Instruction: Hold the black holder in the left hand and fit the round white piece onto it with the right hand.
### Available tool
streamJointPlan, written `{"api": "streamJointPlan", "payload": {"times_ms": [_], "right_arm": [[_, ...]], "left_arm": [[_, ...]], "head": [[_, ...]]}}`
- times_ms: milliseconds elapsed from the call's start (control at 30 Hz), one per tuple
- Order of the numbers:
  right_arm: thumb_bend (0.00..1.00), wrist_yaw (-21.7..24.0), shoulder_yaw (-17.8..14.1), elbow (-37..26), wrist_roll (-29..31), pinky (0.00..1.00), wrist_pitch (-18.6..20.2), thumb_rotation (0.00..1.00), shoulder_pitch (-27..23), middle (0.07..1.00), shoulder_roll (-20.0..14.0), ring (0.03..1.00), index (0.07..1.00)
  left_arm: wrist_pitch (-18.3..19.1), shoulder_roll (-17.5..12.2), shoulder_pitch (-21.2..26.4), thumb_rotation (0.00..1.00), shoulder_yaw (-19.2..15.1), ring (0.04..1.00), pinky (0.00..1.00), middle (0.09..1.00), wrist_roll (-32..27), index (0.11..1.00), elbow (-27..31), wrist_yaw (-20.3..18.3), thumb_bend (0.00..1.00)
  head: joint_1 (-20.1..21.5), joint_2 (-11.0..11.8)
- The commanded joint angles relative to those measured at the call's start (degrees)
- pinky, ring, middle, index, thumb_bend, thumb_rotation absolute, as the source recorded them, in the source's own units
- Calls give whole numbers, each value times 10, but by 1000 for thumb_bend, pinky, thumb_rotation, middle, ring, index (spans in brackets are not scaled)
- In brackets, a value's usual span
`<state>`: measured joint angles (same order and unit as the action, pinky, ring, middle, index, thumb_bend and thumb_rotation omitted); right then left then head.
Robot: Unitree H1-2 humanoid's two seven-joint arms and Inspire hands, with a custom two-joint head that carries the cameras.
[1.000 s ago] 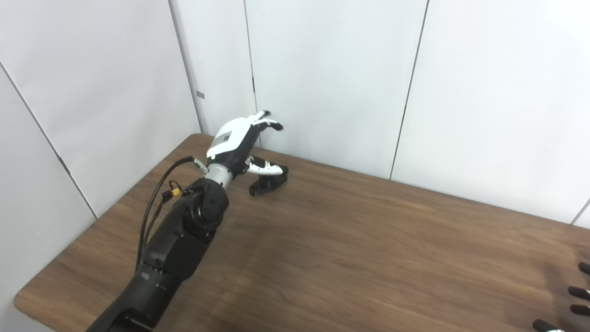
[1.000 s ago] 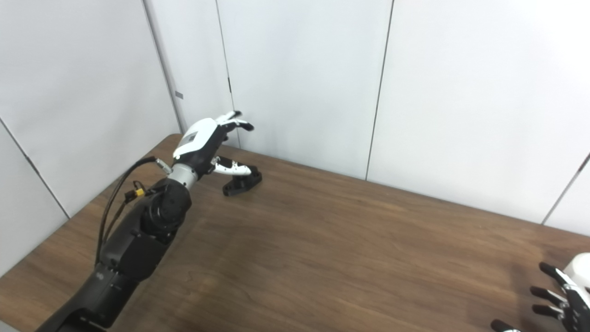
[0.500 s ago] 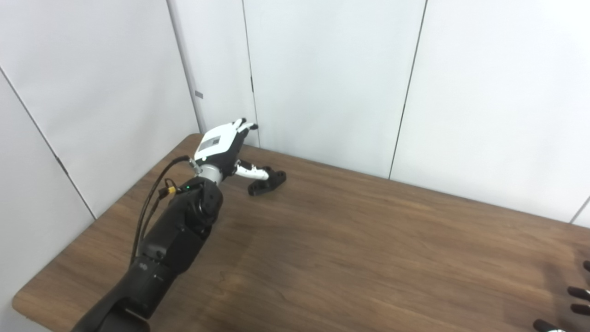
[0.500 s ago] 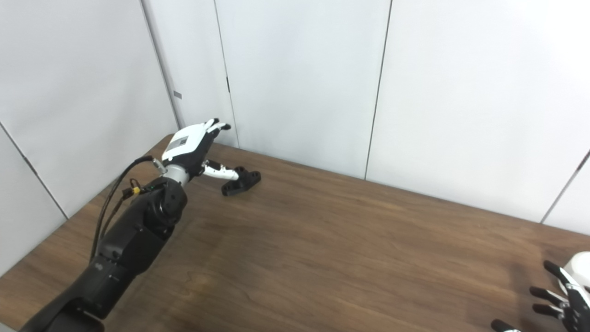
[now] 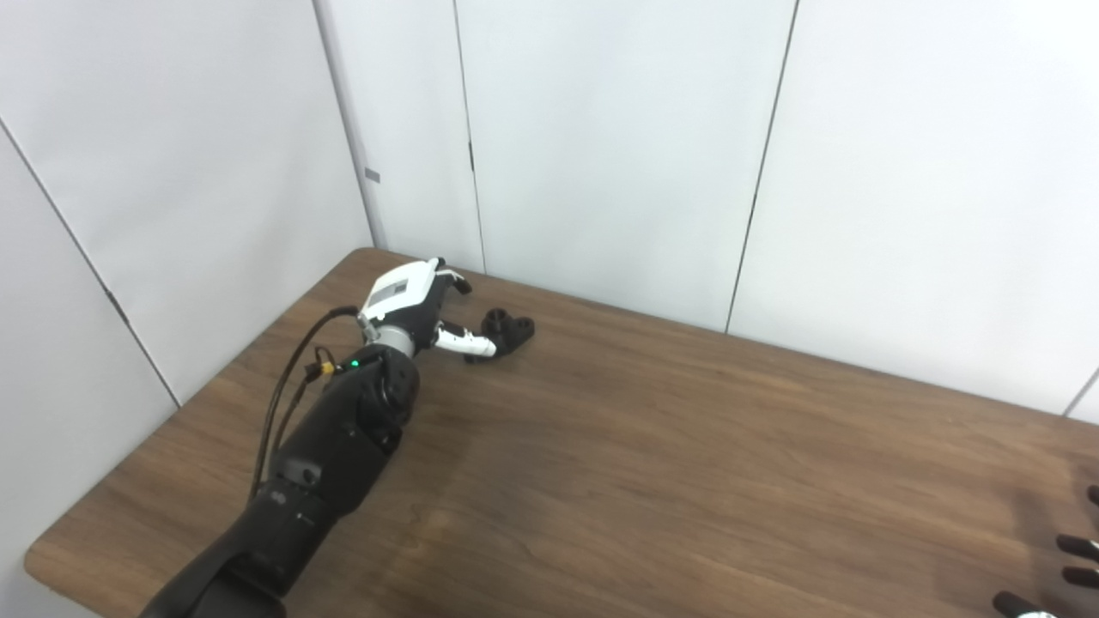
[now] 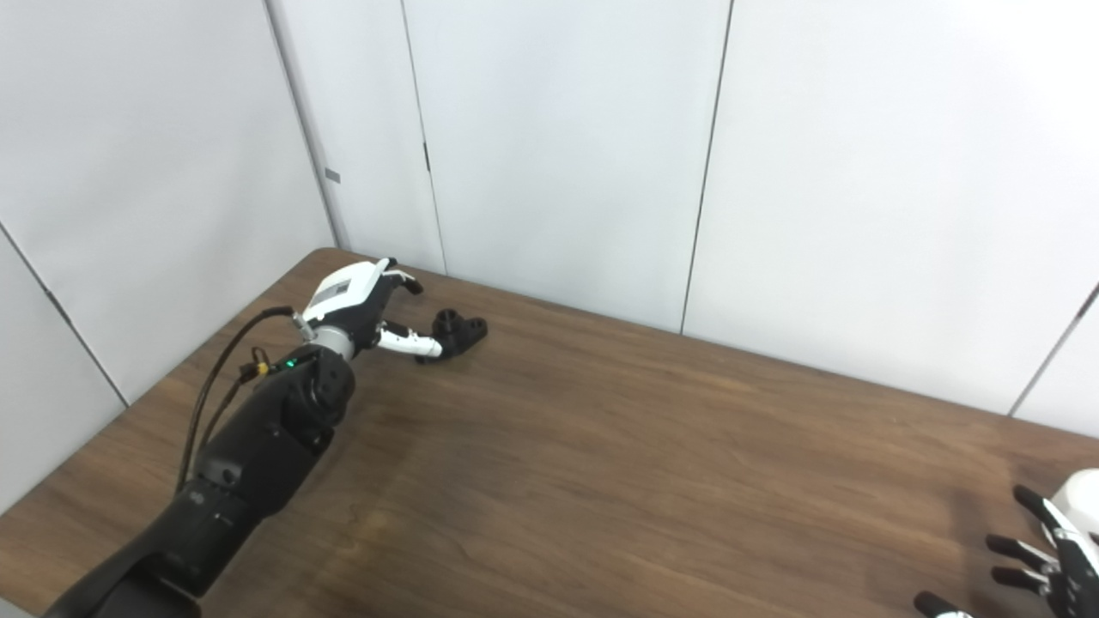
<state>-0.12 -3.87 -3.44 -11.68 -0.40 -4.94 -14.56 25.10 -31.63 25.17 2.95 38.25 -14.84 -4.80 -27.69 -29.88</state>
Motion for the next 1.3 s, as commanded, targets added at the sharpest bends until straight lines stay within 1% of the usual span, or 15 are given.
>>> {"api": "streamJointPlan", "payload": {"times_ms": [0, 100, 167, 233, 300, 367, 467, 533, 700, 800, 900, 1000, 1067, 1167, 1267], "right_arm": [[668, 1, -5, -20, 3, 651, -16, 150, -9, 932, -11, 747, 881], [670, 2, -5, -23, 3, 651, -10, 159, -8, 936, -11, 750, 882], [671, 2, -6, -24, 6, 657, -8, 152, -8, 936, -10, 754, 881], [668, 2, -6, -27, 4, 660, -5, 144, -7, 936, -10, 754, 883], [671, 3, -6, -29, 1, 659, -3, 150, -5, 939, -11, 754, 883], [678, 3, -5, -28, 1, 653, -8, 161, -5, 937, -12, 750, 882], [675, 4, -5, -31, 2, 656, -3, 157, -4, 937, -11, 752, 882], [670, 6, -5, -33, 2, 656, -1, 158, -3, 938, -12, 754, 884], [670, 8, -6, -37, 3, 649, 4, 173, -1, 940, -13, 754, 884], [671, 7, -6, -36, 1, 654, 3, 177, -1, 940, -14, 755, 885], [679, 6, -6, -39, 0, 650, 5, 183, 1, 932, -14, 747, 882], [678, 9, -7, -45, 6, 673, 11, 172, 3, 943, -14, 758, 881], [671, 10, -7, -46, 7, 677, 9, 171, 4, 944, -15, 761, 883], [666, 9, -8, -45, 8, 673, 2, 157, 5, 942, -15, 758, 882], [666, 10, -8, -52, 6, 661, 6, 150, 7, 943, -15, 754, 881]], "left_arm": [[2, -12, 30, 404, -3, 1000, 1000, 1000, 3, 786, -4, 22, 1000], [5, -9, 30, 428, 5, 1000, 1000, 1000, 14, 790, -17, 33, 1000], [8, -4, 30, 418, 12, 1000, 1000, 1000, 23, 783, -31, 48, 1000], [2, 4, 26, 401, 11, 1000, 1000, 1000, 18, 772, -46, 71, 1000], [-1, 10, 23, 380, 11, 1000, 1000, 1000, 14, 759, -55, 86, 1000], [0, 15, 21, 383, 15, 1000, 1000, 1000, 16, 763, -64, 98, 1000], [2, 26, 21, 376, 12, 1000, 1000, 1000, 11, 774, -83, 120, 1000], [11, 37, 21, 369, 7, 1000, 1000, 1000, 10, 778, -95, 142, 1000], [8, 70, 11, 364, 1, 1000, 1000, 1000, 13, 783, -127, 223, 1000], [-3, 89, 4, 333, -11, 1000, 1000, 1000, -11, 780, -136, 248, 997], [-24, 104, 0, 343, -28, 1000, 1000, 1000, -43, 763, -148, 264, 997], [-34, 107, -2, 345, -28, 1000, 1000, 1000, -55, 757, -155, 272, 996], [-40, 108, -3, 350, -27, 1000, 1000, 1000, -62, 755, -159, 275, 987], [-66, 114, -2, 310, -44, 1000, 1000, 1000, -99, 737, -171, 276, 986], [-86, 117, -2, 309, -51, 1000, 998, 1000, -121, 728, -184, 271, 978]], "head": [[0, -1], [1, -2], [1, -2], [1, -5], [1, -6], [1, -6], [1, -7], [1, -9], [2, -12], [2, -13], [3, -15], [4, -16], [6, -18], [8, -19], [10, -21]]}}
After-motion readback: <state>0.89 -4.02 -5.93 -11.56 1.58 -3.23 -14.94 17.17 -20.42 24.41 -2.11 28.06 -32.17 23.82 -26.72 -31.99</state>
